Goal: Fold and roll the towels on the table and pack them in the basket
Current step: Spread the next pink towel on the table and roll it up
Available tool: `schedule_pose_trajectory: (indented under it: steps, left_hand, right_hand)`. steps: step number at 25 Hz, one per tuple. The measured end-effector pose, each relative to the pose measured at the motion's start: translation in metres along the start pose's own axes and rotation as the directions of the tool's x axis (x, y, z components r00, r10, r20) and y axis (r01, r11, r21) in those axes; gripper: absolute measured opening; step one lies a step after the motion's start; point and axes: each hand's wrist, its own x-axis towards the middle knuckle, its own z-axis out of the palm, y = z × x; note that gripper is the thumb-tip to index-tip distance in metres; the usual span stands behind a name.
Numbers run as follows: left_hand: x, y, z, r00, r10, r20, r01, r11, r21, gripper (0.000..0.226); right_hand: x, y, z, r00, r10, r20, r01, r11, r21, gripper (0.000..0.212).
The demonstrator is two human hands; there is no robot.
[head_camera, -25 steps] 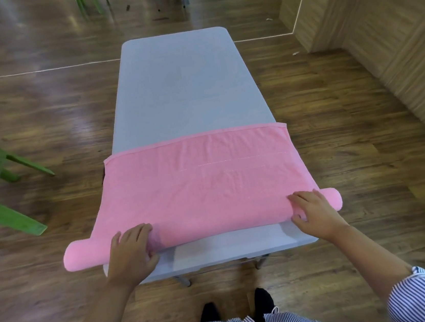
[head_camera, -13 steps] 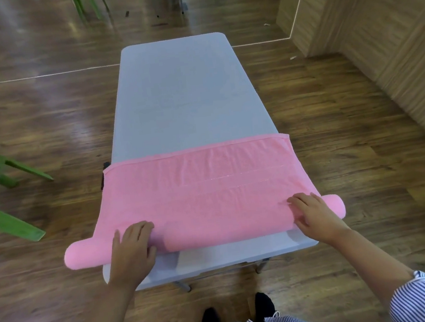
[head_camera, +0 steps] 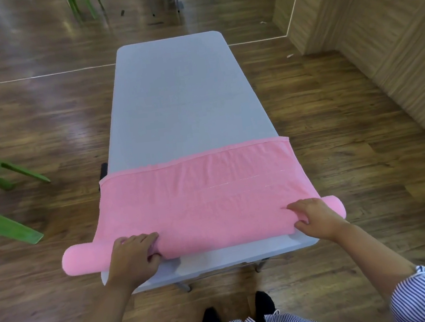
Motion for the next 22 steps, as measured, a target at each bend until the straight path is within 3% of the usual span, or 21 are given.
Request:
schedule_pose_trajectory:
  steps: [2, 6, 11, 14, 18, 20, 22]
  left_hand:
    - [0.005, -0.002, -0.001, 1.000, -0.006, -0.017, 0.006, 1.000, -0.006, 0.052]
    - [0.007, 0.004, 0.002, 1.000, 0.001, -0.019, -0.001, 1.000, -0.005, 0.056]
    - [0.008, 0.012, 0.009, 0.998, -0.048, 0.051, 0.048, 0.999, 0.006, 0.061]
    - [0.008, 0.009, 0.007, 0.998, -0.049, 0.034, 0.049, 0.998, -0.026, 0.056]
    - [0.008, 0.000, 0.003, 0.999, -0.004, 0.042, 0.005, 0.999, -0.040, 0.054]
    - [0.017, 0.000, 0.000, 0.999, 0.007, 0.042, -0.006, 1.000, -0.016, 0.055]
    - [0.023, 0.005, 0.000, 1.000, 0.016, 0.015, -0.016, 1.000, -0.015, 0.056]
  right_hand:
    - [0.003, 0.000, -0.004, 1.000, 0.001, -0.023, -0.001, 1.000, -0.026, 0.056]
    - [0.009, -0.002, 0.004, 0.963, -0.036, -0.267, 0.032, 0.999, -0.020, 0.034]
    - [0.006, -0.006, 0.006, 0.997, 0.045, -0.066, -0.048, 0.997, -0.055, 0.056]
    - [0.006, -0.007, -0.003, 0.993, 0.099, -0.071, -0.099, 0.995, 0.012, 0.048]
    - [0.009, -0.009, -0.017, 0.986, 0.145, 0.082, -0.149, 0.988, 0.046, 0.044]
    - [0.013, -0.011, -0.022, 0.991, 0.131, 0.031, -0.131, 0.991, 0.022, 0.042]
    - [0.018, -0.012, -0.020, 0.987, 0.096, -0.130, -0.094, 0.995, 0.020, 0.035]
